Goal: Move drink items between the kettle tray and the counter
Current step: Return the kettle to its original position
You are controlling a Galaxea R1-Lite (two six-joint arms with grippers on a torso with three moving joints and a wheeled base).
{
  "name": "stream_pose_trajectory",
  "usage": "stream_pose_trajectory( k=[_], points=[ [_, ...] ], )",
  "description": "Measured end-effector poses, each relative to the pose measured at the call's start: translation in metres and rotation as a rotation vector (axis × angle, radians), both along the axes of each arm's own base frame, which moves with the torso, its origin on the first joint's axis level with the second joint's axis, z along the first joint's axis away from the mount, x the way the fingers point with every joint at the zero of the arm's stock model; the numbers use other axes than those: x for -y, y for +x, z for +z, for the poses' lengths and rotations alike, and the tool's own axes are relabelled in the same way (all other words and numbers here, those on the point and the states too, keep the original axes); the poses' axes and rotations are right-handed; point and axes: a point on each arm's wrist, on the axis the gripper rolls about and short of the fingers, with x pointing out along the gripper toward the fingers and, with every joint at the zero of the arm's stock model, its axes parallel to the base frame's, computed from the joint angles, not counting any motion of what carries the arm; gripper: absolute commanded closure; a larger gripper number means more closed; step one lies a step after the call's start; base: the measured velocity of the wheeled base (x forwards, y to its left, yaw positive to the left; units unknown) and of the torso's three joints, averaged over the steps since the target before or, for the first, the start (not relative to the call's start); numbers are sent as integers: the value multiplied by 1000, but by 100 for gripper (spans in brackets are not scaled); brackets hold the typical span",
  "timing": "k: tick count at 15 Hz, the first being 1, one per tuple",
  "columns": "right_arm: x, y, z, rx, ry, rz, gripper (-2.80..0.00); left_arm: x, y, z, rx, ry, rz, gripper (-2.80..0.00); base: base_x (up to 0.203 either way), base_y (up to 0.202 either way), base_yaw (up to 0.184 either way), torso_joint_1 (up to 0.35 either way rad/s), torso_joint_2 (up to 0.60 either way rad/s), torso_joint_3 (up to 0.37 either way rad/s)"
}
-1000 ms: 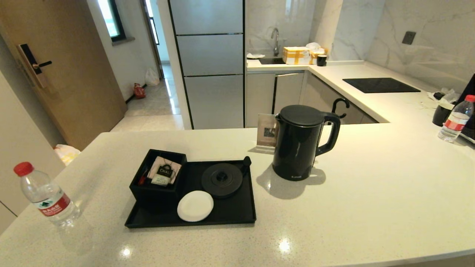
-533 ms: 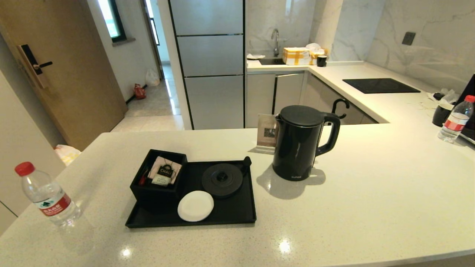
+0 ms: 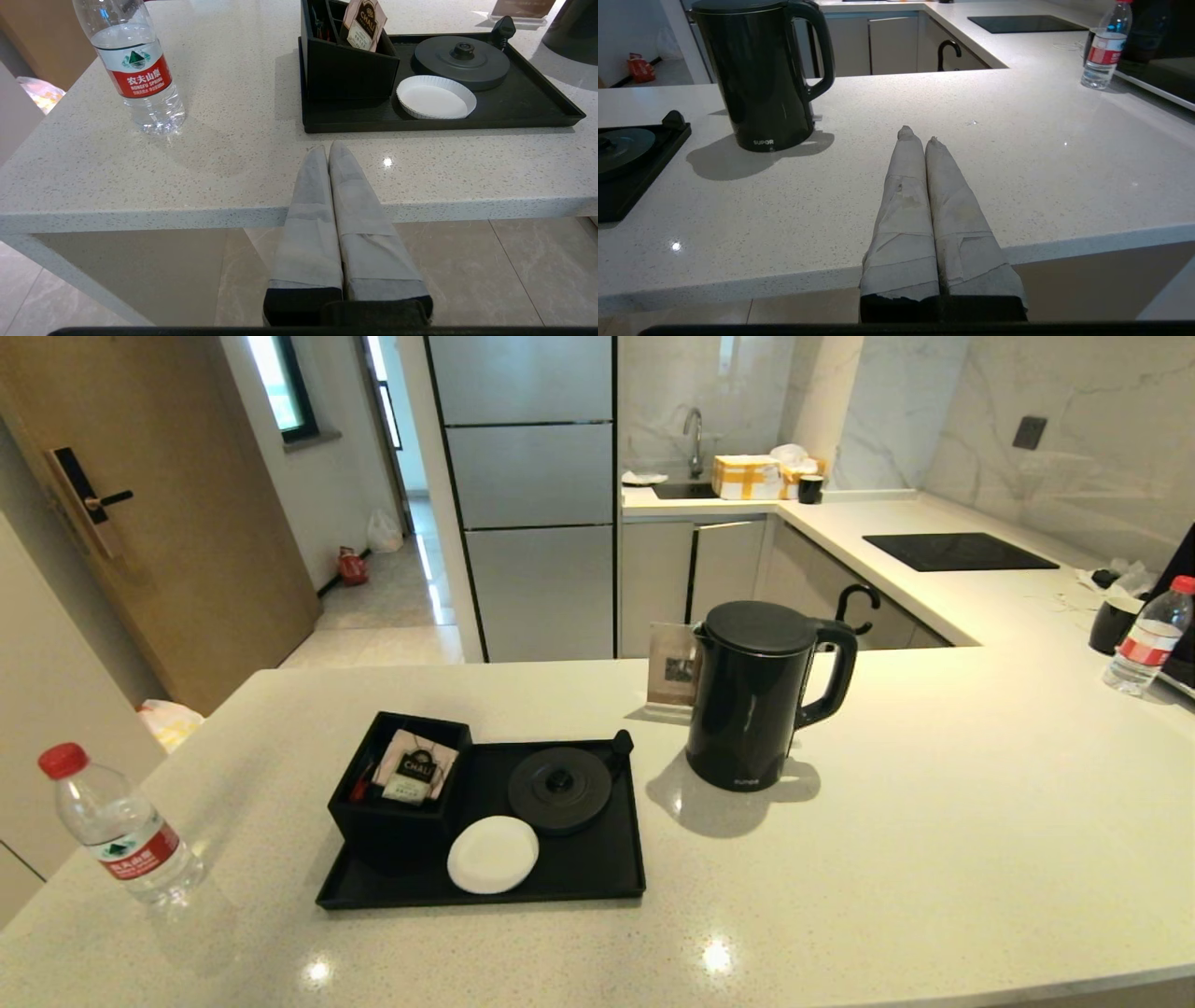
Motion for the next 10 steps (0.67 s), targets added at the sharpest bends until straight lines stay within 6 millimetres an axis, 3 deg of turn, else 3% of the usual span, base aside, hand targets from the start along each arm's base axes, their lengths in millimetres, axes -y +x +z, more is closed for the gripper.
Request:
stream_pose_trajectory(
  k=[3, 10],
  points=[
    [-2, 2, -17, -135, 23, 103, 0, 0, 0, 0, 0, 0, 0, 0, 0, 0, 0, 0, 0, 0],
    [-2, 3, -18, -136, 27, 106, 0, 0, 0, 0, 0, 0, 0, 0, 0, 0, 0, 0, 0, 0]
  ],
)
